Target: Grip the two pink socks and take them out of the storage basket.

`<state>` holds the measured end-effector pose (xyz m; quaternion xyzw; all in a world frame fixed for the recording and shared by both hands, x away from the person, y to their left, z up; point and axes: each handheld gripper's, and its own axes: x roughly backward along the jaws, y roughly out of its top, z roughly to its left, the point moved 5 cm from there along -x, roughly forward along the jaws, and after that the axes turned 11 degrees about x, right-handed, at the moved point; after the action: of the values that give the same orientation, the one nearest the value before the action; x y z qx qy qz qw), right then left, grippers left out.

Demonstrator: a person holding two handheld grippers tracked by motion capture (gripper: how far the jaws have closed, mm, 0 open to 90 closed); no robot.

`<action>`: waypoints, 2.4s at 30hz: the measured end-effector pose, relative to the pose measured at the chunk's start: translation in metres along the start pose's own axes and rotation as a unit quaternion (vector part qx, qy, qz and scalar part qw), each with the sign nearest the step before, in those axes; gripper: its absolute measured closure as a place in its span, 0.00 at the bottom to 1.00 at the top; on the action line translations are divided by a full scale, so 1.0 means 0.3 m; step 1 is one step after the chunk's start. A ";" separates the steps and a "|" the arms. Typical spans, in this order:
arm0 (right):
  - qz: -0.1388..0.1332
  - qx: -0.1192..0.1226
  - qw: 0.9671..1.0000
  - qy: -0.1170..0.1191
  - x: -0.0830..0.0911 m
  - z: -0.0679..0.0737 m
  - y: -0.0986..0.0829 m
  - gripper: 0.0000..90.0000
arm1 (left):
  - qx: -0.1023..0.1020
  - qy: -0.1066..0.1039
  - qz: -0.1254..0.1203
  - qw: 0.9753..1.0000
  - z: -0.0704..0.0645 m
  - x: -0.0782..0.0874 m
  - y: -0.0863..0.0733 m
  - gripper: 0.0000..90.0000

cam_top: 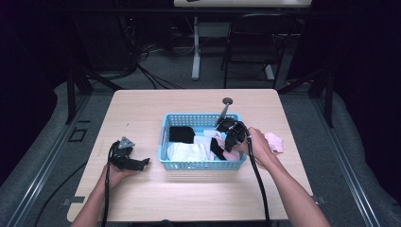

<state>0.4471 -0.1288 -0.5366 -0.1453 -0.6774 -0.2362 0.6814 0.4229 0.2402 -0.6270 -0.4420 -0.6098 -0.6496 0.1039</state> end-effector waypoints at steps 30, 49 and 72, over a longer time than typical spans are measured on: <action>-0.061 -0.009 0.998 -0.007 0.265 -0.012 0.024 0.93 | 0.000 -0.001 0.001 1.000 0.000 0.000 0.000 0.01; -0.084 -0.036 0.995 -0.030 0.422 -0.066 -0.054 0.93 | 0.000 -0.002 0.001 1.000 0.000 0.000 0.000 0.01; -0.076 -0.116 0.990 -0.032 0.401 -0.208 -0.265 0.92 | 0.000 -0.001 0.001 1.000 0.000 0.000 0.000 0.01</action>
<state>0.4557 -0.2434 -0.4294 -0.1786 -0.6763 -0.3596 0.6176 0.4228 0.2402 -0.6269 -0.4428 -0.6093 -0.6495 0.1039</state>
